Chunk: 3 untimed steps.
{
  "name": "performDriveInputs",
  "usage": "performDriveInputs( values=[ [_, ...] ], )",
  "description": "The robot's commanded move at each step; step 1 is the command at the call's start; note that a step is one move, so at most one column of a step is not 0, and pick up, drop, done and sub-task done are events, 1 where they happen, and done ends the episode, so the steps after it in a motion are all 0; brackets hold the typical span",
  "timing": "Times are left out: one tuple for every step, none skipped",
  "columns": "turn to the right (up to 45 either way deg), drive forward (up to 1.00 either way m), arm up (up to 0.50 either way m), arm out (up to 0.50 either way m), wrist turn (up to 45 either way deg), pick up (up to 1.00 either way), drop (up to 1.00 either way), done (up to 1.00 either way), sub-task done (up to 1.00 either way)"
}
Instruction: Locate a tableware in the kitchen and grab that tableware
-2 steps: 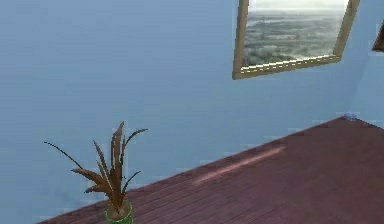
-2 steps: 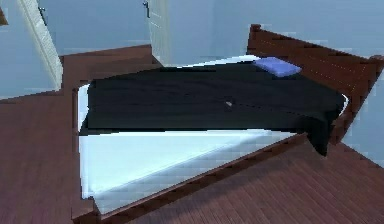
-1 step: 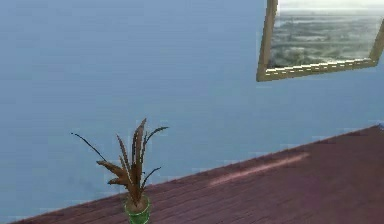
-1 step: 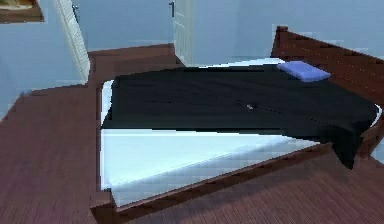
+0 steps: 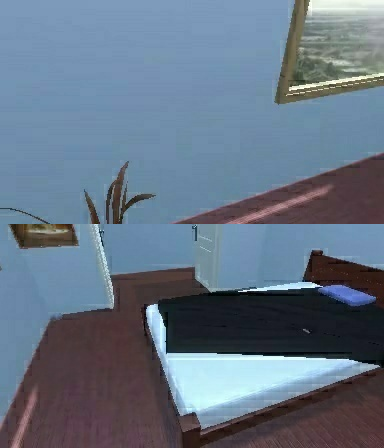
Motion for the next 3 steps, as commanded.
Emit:
performDriveInputs(
  values=[
    [21.0, 0.00, 0.00, 0.00, 0.0, 0.00, 0.00, 0.00, 0.00],
    [0.0, 0.40, 0.00, 0.00, 0.0, 0.00, 0.00, 0.00, 0.00],
    [45.0, 0.00, 0.00, 0.00, 0.0, 0.00, 0.00, 0.00, 0.00]
  ],
)
